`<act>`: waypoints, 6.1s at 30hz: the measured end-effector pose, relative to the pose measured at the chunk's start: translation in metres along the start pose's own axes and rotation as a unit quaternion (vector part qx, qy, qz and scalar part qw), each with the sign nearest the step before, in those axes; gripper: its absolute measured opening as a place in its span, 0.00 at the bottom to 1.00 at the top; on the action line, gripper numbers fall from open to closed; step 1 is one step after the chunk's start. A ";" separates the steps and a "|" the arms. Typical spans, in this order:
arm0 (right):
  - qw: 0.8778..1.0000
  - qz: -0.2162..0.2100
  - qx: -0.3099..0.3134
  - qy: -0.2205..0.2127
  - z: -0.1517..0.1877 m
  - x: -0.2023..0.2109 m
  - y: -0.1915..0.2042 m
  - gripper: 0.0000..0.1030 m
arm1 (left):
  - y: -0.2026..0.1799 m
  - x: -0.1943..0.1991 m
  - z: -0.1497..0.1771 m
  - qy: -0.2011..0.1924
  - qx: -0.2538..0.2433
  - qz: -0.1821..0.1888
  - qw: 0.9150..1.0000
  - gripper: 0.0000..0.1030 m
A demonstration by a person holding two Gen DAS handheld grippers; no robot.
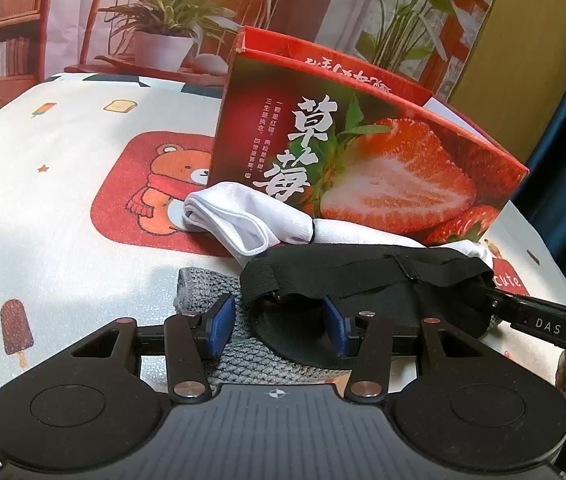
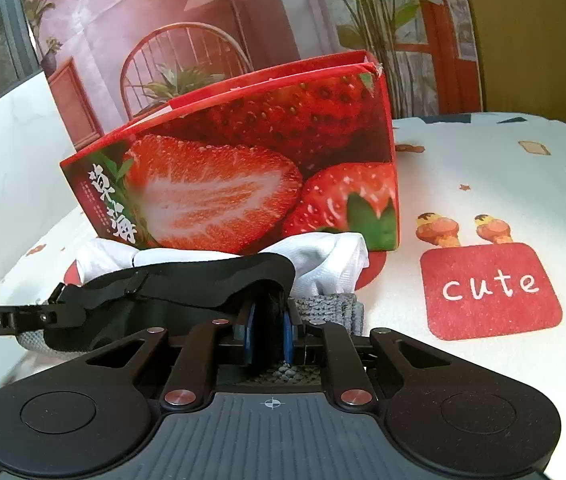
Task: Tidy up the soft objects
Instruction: 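Close the left gripper on the black eye mask and lift it, then carry the black eye mask over the red box with the left gripper, then lower the eye mask into the box and open the left gripper, then move the left gripper to the grey knit towel and close on it, then lift the grey towel with the left gripper and carry it over the box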
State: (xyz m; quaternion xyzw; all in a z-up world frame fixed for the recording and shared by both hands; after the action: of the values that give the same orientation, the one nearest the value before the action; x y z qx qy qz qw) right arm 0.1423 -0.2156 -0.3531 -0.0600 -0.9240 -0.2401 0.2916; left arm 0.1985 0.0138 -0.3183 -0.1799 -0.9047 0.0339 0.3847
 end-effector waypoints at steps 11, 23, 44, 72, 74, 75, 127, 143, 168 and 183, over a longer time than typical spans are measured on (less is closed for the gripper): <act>1.000 -0.001 -0.001 0.000 0.000 0.000 0.000 0.12 | 0.000 0.000 0.000 0.000 -0.005 -0.001 1.000 0.49; 1.000 0.001 -0.003 0.001 0.000 0.001 0.000 0.12 | -0.001 0.005 -0.004 -0.015 -0.008 -0.002 1.000 0.26; 0.990 -0.070 0.048 -0.113 -0.062 0.060 0.043 0.11 | -0.037 0.092 -0.071 -0.204 -0.095 -0.055 0.973 0.09; 0.986 -0.035 0.119 -0.111 -0.181 -0.014 0.048 0.12 | -0.041 -0.014 -0.182 -0.132 -0.083 -0.048 0.987 0.09; 0.989 -0.032 0.114 -0.093 -0.174 -0.023 0.042 0.12 | -0.041 -0.023 -0.176 -0.113 -0.091 -0.039 0.989 0.09; 0.990 -0.030 0.111 -0.083 -0.171 -0.028 0.039 0.12 | -0.041 -0.028 -0.172 -0.103 -0.094 -0.038 0.990 0.09; 0.992 0.025 0.068 -0.104 -0.076 0.028 0.016 0.99 | 0.017 0.024 -0.054 -0.028 -0.027 -0.058 0.998 0.84; 0.998 0.061 0.030 0.012 -0.015 0.006 -0.004 0.92 | 0.012 0.007 -0.003 0.022 -0.006 -0.052 0.998 0.80; 0.998 0.044 0.034 0.025 0.002 -0.006 0.003 0.66 | 0.007 -0.003 0.007 0.002 -0.028 -0.055 0.998 0.66; 0.999 0.014 0.027 0.023 0.000 0.002 0.010 0.28 | -0.001 0.000 0.007 -0.008 -0.034 -0.016 0.999 0.21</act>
State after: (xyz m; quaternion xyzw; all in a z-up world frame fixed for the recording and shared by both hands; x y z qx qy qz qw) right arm 0.1433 -0.2068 -0.3477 -0.0592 -0.9223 -0.2121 0.3177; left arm 0.1933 0.0137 -0.3233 -0.1780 -0.9112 -0.0013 0.3716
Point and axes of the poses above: each gripper's, at about its wrist camera, not at the fingertips, and x roughly against the way its jaws point, y to its left, z to its underside, the point moved 6 cm from there along -x, roughly the way its jaws point, and after that the axes turned 6 degrees about -x, right-handed, at the moved point
